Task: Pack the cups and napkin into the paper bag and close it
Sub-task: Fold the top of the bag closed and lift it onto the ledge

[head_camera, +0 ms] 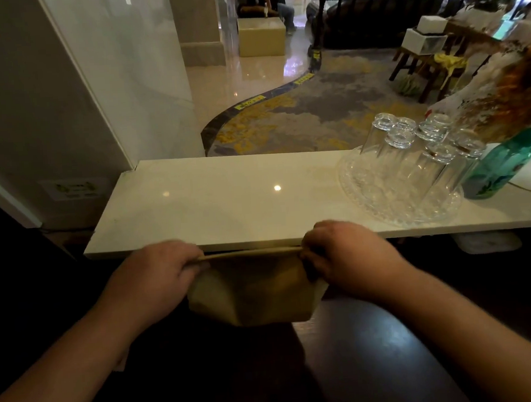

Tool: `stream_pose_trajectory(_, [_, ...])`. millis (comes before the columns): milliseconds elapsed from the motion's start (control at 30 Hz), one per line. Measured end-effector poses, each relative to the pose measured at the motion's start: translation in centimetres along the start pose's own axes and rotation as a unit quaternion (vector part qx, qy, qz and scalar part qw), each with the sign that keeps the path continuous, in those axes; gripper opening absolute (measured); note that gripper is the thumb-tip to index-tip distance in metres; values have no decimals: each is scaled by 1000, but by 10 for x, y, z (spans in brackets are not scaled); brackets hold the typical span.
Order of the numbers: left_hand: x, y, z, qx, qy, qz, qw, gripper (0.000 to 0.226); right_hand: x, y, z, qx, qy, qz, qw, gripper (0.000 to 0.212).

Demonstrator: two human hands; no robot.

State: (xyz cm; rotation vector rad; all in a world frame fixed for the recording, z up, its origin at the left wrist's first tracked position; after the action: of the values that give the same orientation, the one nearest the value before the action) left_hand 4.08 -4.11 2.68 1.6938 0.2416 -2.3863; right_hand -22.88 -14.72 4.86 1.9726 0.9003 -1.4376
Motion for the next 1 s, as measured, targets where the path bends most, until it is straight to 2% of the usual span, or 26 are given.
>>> stream_pose_trajectory(167, [-73, 33, 36, 28, 5, 69, 997, 18, -93, 30, -2, 0, -56, 21, 998, 16])
stream_pose_trajectory(300, [-113, 75, 52, 37, 12, 86, 996, 31, -139, 63, 10, 25, -74, 29, 997, 17])
stream_pose_trajectory(367, [-124, 89, 60, 35, 5, 83, 996, 28, -150, 76, 19, 39, -67, 28, 997, 16])
stream_pose_trajectory(467, [-126, 104, 67, 33, 4, 83, 996, 20, -151, 90, 29, 59, -42, 23, 997, 15])
stream_pose_trajectory(633, [-101, 123, 58, -11, 6, 80, 997, 16, -125, 109, 40, 68, -85, 19, 994, 22])
stream_pose_trajectory(767, [-82, 133, 54, -32, -11, 123, 992, 13, -111, 120, 45, 73, -73, 65, 993, 21])
stream_pose_trajectory(867, [-79, 140, 58, -37, 11, 131, 991, 18, -107, 127, 49, 66, -77, 106, 989, 21])
stream_pose_trajectory(1000, [-82, 142, 64, -54, 53, 96, 993, 32, -103, 128, 52, 63, -96, 86, 990, 21])
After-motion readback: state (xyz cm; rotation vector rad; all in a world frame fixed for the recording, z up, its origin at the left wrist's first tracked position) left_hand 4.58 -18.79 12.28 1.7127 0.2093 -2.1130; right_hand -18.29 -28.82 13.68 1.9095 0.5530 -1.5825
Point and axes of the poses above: each hand's wrist, its own y-axis towards the middle knuckle, its own x-axis out of the palm, z = x × y, the point moved 3 cm from there along y, towards the middle knuckle, and after that the axes turned 6 degrees about -x, right-handed, at the moved point
